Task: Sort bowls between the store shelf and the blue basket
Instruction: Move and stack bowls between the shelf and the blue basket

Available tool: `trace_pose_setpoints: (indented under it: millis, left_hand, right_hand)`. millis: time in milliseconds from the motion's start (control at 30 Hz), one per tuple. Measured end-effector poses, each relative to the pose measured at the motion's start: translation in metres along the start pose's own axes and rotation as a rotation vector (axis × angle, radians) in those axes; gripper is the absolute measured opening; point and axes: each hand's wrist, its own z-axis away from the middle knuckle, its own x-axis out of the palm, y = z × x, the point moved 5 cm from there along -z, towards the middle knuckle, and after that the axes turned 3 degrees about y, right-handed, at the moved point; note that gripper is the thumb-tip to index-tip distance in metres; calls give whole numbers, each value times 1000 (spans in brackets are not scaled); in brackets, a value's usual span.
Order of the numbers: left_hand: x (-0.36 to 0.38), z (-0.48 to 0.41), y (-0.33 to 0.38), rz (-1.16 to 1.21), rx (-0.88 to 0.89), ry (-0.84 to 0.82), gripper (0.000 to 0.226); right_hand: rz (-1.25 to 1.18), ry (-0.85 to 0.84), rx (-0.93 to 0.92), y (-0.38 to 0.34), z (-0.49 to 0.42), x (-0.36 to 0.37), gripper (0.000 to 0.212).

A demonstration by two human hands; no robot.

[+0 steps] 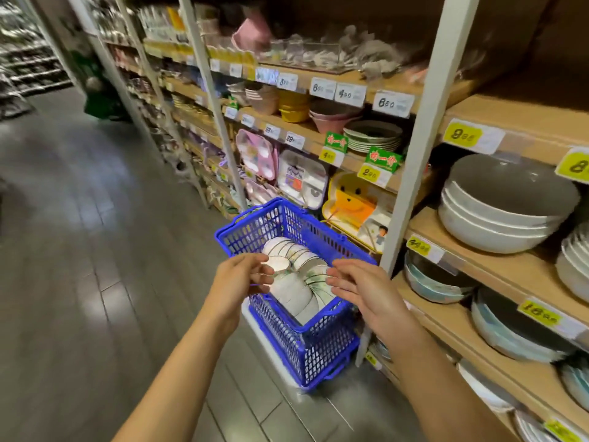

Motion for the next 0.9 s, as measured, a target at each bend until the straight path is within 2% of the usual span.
trace_pose_setpoints:
  millis: [300,533,800,900]
  left_hand:
    - [-92,-98,5,33,-42,-2,12]
    - [-145,-168,9,-51,-100,-56,13]
    - [-119,-253,6,-204,-147,-197,17]
    - [-103,-288,-2,-281,-171,-220,18]
  right_hand:
    - [47,101,45,30,-68,97,14]
    - [101,218,139,62,-123,148,9]
    - [212,376,287,91,-192,143,12]
    - [280,414,331,105,-232,134,19]
